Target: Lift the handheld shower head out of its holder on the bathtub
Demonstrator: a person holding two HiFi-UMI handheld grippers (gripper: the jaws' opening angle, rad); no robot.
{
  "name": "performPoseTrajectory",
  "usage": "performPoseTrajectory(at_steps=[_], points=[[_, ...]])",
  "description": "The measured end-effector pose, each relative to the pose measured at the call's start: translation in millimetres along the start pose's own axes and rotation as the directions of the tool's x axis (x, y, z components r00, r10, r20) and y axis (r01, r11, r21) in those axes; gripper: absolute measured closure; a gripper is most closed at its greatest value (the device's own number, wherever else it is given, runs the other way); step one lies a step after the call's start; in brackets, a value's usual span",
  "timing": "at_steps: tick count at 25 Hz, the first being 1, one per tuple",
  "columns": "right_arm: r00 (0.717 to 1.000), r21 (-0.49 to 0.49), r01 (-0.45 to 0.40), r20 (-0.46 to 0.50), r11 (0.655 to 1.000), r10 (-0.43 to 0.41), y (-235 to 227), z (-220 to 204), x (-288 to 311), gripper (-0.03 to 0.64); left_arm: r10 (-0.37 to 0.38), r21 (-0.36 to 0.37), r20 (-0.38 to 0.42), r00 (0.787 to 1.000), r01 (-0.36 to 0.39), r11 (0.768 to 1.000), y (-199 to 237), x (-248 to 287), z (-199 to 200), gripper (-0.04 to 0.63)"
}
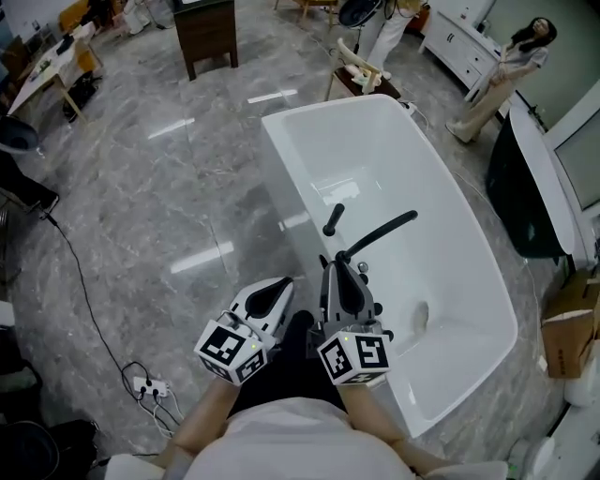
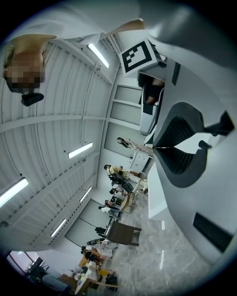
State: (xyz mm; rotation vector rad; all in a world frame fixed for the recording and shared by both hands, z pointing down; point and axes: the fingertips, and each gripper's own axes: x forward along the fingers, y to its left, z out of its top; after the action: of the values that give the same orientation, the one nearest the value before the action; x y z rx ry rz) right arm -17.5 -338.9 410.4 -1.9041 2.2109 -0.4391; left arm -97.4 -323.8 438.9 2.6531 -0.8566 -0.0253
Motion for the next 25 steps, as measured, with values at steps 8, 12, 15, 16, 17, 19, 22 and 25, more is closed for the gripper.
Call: performPoseTrajectory(at_steps=[8, 12, 15, 16, 17, 19, 22, 25], points=[[1.000, -0.018, -0.011, -0.028, 1.000, 0.011, -15, 15, 42, 0.499, 0.037, -0.029, 0.042, 0.998, -0.035, 0.999, 25, 38, 28, 0.583], [0.999, -0.028, 0.029, -0.039, 0.999, -0.030, -35, 8, 64, 0.410, 0.043, -0.038, 0.033, 0.999, -0.042, 0.998, 39, 57, 26, 0.583], [0.995, -0.038, 0.101, -0.020, 0.994, -0.102, -55, 6, 79, 0.407, 0.053, -0.055, 0.016, 0.998, -0.052, 0.997, 52, 75, 19, 0.583], [0.991, -0.042, 0.130, -0.014, 0.991, -0.131, -63, 5, 85, 0.408, 0.057, -0.053, 0.011, 0.998, -0.057, 0.997, 55, 83, 17, 0.583], [0.987, -0.046, 0.157, -0.014, 0.987, -0.157, -72, 2, 90, 0.408, 0.062, -0.051, 0.006, 0.998, -0.062, 0.997, 59, 91, 15, 0.583], [0.981, -0.052, 0.189, -0.028, 0.981, -0.190, -85, -9, 101, 0.407, 0.072, -0.050, -0.004, 0.997, -0.072, 0.996, 67, 106, 7, 0.583], [0.976, -0.057, 0.209, -0.050, 0.976, -0.211, -98, -29, 115, 0.408, 0.076, -0.055, -0.020, 0.997, -0.077, 0.995, 79, 124, -9, 0.583], [0.968, -0.043, 0.234, -0.083, 0.971, -0.237, -111, -48, 123, 0.408, 0.076, -0.070, -0.034, 0.997, -0.078, 0.994, 89, 138, -25, 0.583]])
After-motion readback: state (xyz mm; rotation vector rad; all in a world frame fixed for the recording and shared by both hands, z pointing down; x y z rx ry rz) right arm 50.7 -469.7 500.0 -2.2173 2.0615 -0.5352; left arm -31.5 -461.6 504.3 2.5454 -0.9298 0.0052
